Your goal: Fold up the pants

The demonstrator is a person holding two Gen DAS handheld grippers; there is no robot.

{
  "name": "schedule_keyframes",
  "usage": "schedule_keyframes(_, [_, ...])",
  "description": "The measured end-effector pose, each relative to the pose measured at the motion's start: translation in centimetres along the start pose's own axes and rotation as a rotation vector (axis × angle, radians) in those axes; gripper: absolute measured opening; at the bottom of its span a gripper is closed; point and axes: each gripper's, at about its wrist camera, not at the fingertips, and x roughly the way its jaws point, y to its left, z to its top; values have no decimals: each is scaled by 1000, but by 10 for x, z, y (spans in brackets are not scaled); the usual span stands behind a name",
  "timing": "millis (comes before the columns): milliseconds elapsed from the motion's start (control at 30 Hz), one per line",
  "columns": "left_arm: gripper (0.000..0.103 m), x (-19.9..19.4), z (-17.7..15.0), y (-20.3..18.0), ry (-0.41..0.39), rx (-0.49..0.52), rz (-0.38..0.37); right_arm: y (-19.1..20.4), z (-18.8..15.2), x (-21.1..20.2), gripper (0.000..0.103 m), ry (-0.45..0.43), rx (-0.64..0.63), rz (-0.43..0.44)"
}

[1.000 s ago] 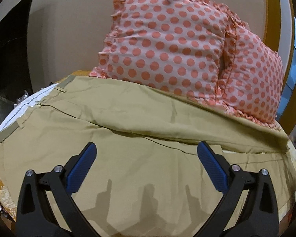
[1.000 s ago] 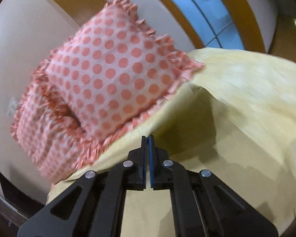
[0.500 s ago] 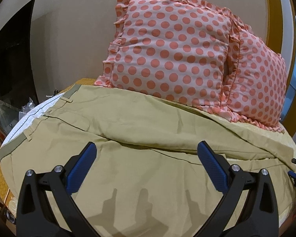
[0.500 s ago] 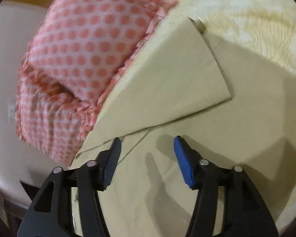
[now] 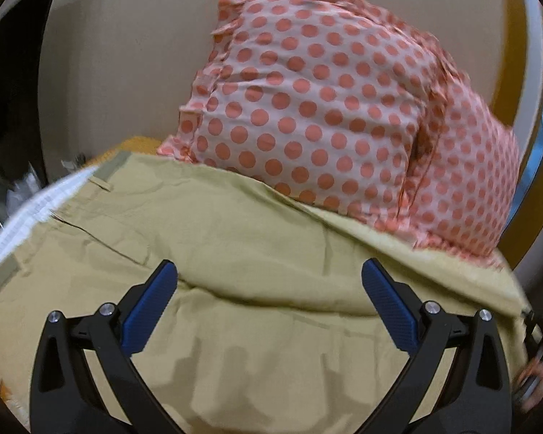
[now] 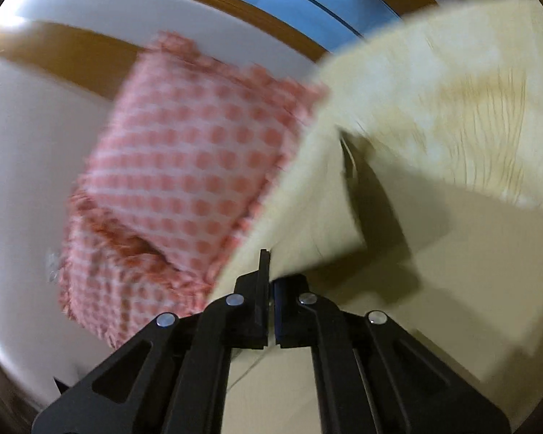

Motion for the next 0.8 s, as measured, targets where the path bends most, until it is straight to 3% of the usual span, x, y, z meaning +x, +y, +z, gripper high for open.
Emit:
schedule_keyframes(200, [96, 61, 35, 17, 138, -104, -3, -4, 5, -21, 2, -38, 40, 106])
schedule_keyframes(367, [89, 126, 51, 27, 279, -159, 126, -11, 8, -18, 2, -26, 48, 119])
schedule_keyframes(500, [72, 162, 56, 36, 329, -222, 168, -13, 9, -12, 2, -14, 36, 118])
schedule_keyframes(567, [47, 177, 60, 42, 339, -220, 202, -13, 11, -10, 2, -5, 30, 120])
schedule_keyframes(600, [20, 179, 61, 48, 337, -236, 209, -12, 13, -9, 2, 1, 22, 120])
schedule_keyframes(633, [9, 178, 61, 52, 332, -254, 199, -11, 15, -8, 2, 6, 12, 119])
schedule_keyframes(700, [6, 155, 59, 61, 286, -300, 141, -9, 17, -11, 2, 12, -1, 121])
schedule_keyframes(800, [5, 90, 52, 56, 193, -245, 101, -7, 22, -24, 2, 6, -27, 123])
